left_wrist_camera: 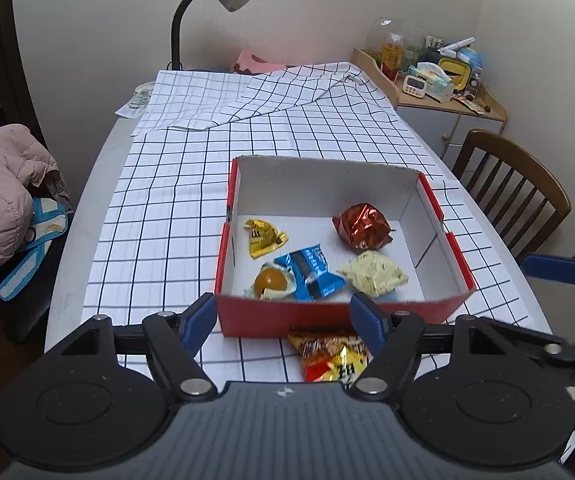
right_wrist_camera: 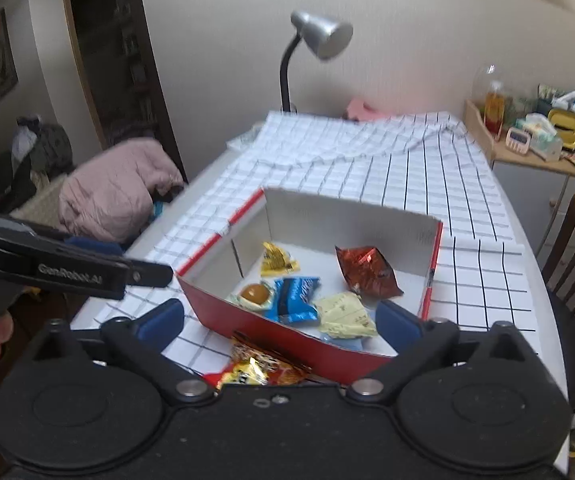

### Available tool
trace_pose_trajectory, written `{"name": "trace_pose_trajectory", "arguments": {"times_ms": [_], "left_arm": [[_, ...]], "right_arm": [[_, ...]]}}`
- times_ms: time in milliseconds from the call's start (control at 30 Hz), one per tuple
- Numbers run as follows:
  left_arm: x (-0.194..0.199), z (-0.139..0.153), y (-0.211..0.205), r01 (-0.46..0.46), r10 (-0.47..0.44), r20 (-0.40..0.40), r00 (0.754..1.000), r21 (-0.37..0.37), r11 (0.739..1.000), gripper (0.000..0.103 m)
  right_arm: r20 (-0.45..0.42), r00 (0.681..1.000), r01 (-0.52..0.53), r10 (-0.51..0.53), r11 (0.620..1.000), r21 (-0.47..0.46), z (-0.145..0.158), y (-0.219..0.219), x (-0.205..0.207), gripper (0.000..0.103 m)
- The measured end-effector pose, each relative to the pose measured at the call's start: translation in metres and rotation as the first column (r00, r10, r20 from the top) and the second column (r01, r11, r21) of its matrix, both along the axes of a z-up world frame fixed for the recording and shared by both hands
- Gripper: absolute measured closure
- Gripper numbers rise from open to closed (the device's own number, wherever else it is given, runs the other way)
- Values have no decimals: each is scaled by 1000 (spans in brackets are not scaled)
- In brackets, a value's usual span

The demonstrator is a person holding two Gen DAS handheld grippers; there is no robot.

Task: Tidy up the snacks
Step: 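Withdraw both tools from the box back toward the snack pile, then grasp the clear candy stick with the right tool while the left tool grasps the white-blue packet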

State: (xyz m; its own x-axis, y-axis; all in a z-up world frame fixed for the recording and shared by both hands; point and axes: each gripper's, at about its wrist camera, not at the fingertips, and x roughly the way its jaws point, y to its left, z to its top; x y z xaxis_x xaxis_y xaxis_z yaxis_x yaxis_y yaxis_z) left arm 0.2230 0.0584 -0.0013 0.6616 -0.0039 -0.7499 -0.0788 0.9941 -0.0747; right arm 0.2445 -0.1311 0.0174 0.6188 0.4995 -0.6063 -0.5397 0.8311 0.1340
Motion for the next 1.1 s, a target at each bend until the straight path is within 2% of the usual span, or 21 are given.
{"name": "trace_pose_trajectory", "arguments": {"times_ms": [100,267,500,733,900,1100], "left_arm": [[-16,-5,2,-8,8,10,1000,-6,1000,20],[-43,-25,5,-18,18,-8,1000,-30,999,19],[-67,-66,7,-27,23,-103,994,-37,999,17],[-77,-110,0,-20,13,-212,977,-31,999,17],[-73,-134,-5,-23,17,-275,961,-17,1000,17],[-65,-152,-15,-7,18,-299,954,37,999,17]], "right_arm": [[27,999,-26,26,999,18,-2,-1,-18,1],[18,999,-49,49,998,-29,-16,7,-46,1],[-53,996,-74,68,990,-121,-60,18,-77,1],[-123,989,-103,79,974,-203,-103,24,-97,2],[-189,978,-135,91,962,-237,-125,29,-102,8],[-273,954,-192,121,949,-250,-147,35,-103,19]]}}
